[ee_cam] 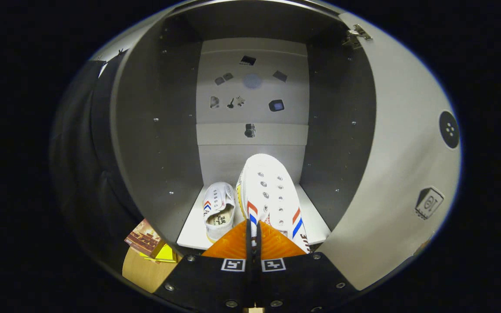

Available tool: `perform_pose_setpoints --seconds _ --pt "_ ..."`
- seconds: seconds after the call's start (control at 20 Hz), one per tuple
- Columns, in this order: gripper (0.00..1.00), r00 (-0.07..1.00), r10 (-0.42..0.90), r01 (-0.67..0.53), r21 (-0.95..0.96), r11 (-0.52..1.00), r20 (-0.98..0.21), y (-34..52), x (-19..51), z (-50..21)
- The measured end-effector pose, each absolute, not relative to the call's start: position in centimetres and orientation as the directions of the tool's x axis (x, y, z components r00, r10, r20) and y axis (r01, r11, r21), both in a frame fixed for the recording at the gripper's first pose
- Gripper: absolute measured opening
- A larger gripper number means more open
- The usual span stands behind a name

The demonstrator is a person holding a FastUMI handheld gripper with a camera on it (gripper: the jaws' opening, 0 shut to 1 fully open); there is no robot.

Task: Open the shoe cabinet door, grab the shoes and put them into the shoe cabinet, then close the shoe cabinet door.

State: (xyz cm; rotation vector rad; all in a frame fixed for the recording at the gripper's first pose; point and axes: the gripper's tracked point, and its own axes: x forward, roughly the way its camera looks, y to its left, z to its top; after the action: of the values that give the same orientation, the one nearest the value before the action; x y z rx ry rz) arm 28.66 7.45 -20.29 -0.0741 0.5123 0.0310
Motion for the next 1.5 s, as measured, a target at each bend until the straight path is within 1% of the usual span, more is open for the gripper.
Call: perform_pose_setpoints --seconds 0.3,0.45,0.55,0.7,0.75,0.8,0.85,0.95,1.0,1.05,1.15,1.25,1.5 --pt "0.0 0.796 -0.033 -0.012 -0.07 0.997 -0.605 6.6 38.0 -27.9" --pt "0.0 0.771 -0.033 -0.004 -0.057 0.998 -0.636 6.8 40.0 -30.4" --pt "0.0 0.778 -0.05 -0.014 -0.097 0.995 -0.626 6.6 41.1 -30.9" --pt "0.04 0.78 -0.048 -0.024 -0.106 0.994 -0.623 6.5 41.1 -31.1" --pt "0.12 0.791 -0.049 -0.028 -0.117 0.993 -0.61 6.5 41.4 -30.9" --pt "0.18 0.802 -0.06 -0.028 -0.137 0.99 -0.594 6.5 41.4 -30.4" --pt "0.28 0.815 -0.082 -0.019 -0.168 0.986 -0.573 6.0 41.0 -29.6" --pt "0.53 0.828 -0.099 -0.011 -0.193 0.981 -0.551 5.6 39.7 -28.2" --pt "0.6 0.835 -0.097 -0.006 -0.186 0.983 -0.542 5.6 38.8 -27.4" --pt "0.74 0.845 -0.097 0.004 -0.175 0.985 -0.526 5.5 38.1 -26.4" --pt "0.87 0.867 -0.09 0.009 -0.164 0.986 -0.491 5.5 35.8 -24.3" --pt "0.93 0.888 -0.072 0.004 -0.148 0.989 -0.454 5.9 33.3 -22.0" --pt "0.94 0.927 -0.01 -0.031 -0.103 0.994 -0.376 7.2 25.1 -16.0"
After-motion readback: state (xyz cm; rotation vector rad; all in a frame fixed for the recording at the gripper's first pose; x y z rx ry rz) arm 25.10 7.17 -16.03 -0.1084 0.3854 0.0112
